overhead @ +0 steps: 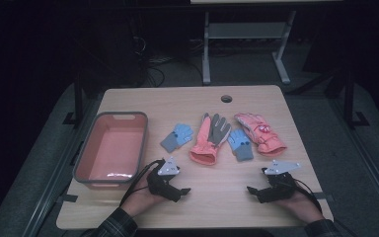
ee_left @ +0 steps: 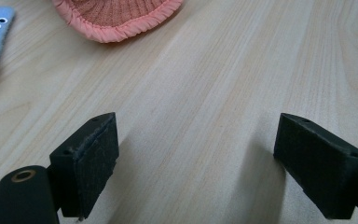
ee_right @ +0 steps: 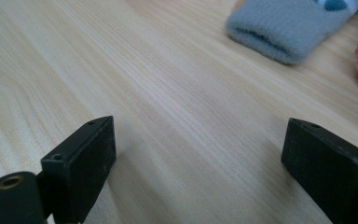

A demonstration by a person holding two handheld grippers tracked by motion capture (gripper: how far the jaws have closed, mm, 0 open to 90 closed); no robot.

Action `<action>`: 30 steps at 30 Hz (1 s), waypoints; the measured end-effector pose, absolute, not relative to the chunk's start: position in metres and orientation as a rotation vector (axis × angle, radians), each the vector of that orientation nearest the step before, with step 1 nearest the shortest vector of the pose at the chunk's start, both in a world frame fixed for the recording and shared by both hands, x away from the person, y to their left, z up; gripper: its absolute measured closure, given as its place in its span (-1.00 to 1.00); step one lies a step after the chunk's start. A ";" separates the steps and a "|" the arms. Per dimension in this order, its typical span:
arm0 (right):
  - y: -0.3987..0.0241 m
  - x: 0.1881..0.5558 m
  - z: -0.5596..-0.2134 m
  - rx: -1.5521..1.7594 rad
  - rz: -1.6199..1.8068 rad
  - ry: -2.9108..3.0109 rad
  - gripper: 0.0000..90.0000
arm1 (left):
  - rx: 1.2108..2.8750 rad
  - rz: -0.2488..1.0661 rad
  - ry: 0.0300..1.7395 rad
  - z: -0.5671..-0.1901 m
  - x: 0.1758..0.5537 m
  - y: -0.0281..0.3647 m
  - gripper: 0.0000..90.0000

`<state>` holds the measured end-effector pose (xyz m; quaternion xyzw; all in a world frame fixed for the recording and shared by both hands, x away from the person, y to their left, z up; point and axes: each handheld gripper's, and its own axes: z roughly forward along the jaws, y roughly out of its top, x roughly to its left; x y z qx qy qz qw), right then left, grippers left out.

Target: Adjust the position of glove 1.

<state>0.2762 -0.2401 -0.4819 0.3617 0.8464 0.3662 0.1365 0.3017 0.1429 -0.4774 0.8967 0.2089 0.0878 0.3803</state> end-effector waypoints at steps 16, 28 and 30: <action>-0.235 0.278 -0.476 1.081 1.012 2.469 -0.55 | 2.287 0.230 0.548 -0.477 0.301 0.143 -0.71; -0.235 0.289 -0.453 1.127 1.050 2.442 0.74 | 2.277 0.227 0.545 -0.478 0.302 0.144 -0.70; -0.234 0.293 -0.452 1.110 1.038 2.443 0.85 | 2.277 0.228 0.546 -0.478 0.302 0.144 -0.70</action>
